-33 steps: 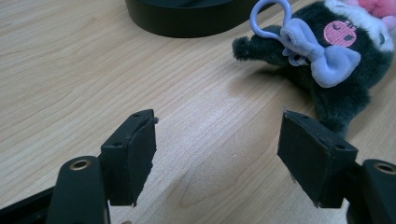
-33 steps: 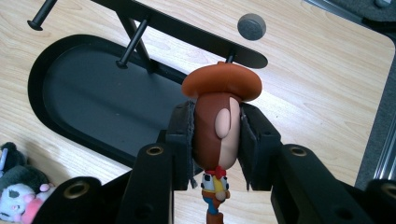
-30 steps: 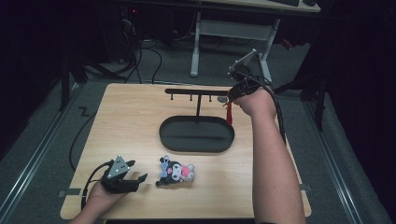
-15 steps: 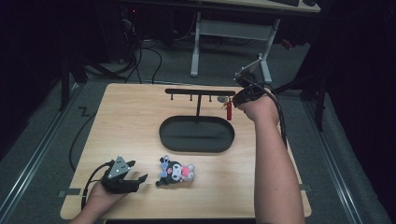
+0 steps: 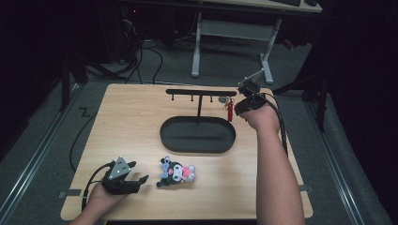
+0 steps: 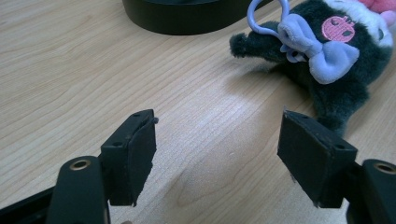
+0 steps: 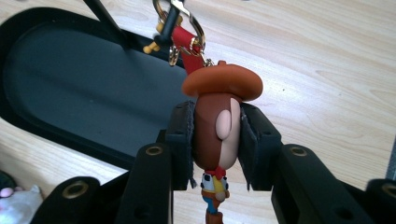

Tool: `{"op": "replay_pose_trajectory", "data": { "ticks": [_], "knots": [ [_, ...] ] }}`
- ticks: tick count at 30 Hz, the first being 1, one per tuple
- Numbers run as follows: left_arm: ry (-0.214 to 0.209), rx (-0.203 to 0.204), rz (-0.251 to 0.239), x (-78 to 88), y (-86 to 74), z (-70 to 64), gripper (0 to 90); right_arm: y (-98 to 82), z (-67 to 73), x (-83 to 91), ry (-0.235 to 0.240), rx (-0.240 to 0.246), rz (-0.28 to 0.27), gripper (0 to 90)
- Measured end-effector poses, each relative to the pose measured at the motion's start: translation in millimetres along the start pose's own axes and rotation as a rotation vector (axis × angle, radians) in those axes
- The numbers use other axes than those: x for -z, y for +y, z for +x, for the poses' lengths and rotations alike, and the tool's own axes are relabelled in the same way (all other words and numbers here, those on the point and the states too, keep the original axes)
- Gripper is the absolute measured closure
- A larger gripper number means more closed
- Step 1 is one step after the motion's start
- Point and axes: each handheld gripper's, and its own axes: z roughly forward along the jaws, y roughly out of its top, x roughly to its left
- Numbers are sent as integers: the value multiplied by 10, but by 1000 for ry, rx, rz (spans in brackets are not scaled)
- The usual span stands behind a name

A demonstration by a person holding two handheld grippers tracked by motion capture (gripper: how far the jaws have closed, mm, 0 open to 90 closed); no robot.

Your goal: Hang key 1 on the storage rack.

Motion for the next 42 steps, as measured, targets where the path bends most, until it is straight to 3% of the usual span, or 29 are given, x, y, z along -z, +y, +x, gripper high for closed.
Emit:
{"op": "replay_pose_trajectory", "data": {
  "ticks": [6,10,16,21,26,29,31,34,37,40,42],
  "knots": [
    [0,-2,3,-1,-1,-1,285,-82,-9,-198,13,-9,7,676],
    [-1,1,4,-3,-4,0,285,-142,-5,-328,22,-16,-17,671],
    [-2,-2,8,-7,-5,0,285,-254,-40,-458,39,-27,-52,484],
    [-2,-5,8,-15,-3,-4,285,-478,-33,-445,54,-41,-115,420],
    [-3,-10,11,-23,3,-18,286,-869,56,-427,73,-14,-230,388],
    [-1,-12,13,-21,9,-25,286,-1203,162,-486,90,15,-277,373],
    [-3,-11,13,-22,10,-27,287,-1476,266,-545,64,71,-314,373],
    [-5,-8,13,-32,9,-27,288,-1891,401,-643,76,89,-382,375],
    [-10,-7,18,-46,13,-40,291,-2232,498,-726,58,130,-439,380],
    [-23,-12,21,-46,26,-62,308,-2598,552,-722,27,167,-548,414],
    [-31,-15,12,-43,46,-90,324,-2695,552,-684,50,173,-534,389]
  ]
}}
